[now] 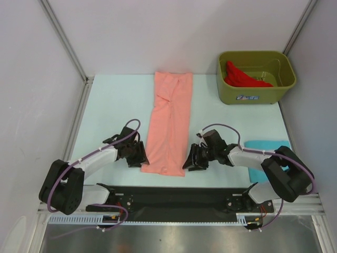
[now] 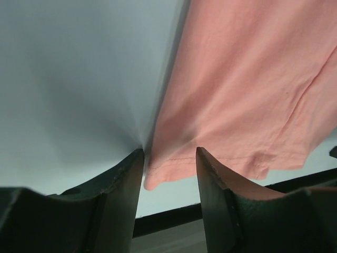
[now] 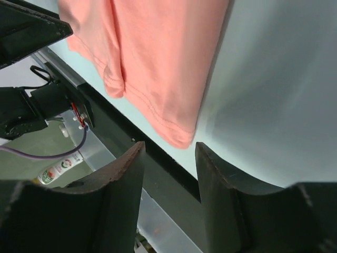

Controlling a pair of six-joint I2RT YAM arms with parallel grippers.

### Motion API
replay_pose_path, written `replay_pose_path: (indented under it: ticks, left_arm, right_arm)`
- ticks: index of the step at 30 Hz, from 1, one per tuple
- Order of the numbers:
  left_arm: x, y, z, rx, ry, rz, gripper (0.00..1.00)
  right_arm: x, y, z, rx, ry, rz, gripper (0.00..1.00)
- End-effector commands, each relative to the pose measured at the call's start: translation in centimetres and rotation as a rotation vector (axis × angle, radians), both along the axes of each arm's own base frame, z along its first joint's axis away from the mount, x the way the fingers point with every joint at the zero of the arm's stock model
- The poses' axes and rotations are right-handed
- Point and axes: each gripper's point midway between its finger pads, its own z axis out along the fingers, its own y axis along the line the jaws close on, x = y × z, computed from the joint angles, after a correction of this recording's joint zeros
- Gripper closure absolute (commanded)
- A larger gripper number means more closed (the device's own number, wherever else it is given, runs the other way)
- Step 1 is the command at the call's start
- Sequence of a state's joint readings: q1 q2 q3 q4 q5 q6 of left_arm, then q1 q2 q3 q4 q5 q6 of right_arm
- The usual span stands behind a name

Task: Fold and stack the t-shirts
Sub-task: Fold the tshirt

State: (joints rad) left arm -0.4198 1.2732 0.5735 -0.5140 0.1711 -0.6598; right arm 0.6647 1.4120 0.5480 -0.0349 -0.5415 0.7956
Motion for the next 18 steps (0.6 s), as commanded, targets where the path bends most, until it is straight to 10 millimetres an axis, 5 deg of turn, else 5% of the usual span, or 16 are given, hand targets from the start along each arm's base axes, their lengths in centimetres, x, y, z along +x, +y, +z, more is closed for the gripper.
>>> replay_pose_path:
  ticks: [1, 9, 18]
  left_arm:
    - [-1.4, 1.0, -2.5, 0.038, 0.055, 0.038, 0.48]
    - [-2.1, 2.0, -2.9, 0.087, 0.086, 0.080, 0.58]
    - [-2.7, 2.7, -3.0, 0.122, 0.122, 0.127, 0.59]
  right_arm:
    - [0.4, 1.1, 0.0, 0.066, -0.012, -0.016, 0.52]
    - [0.0, 1.0, -1.5, 0.021, 0.038, -0.039, 0.54]
    - [-0.9, 0.9, -2.5, -0.031, 0.067, -0.095, 0.57]
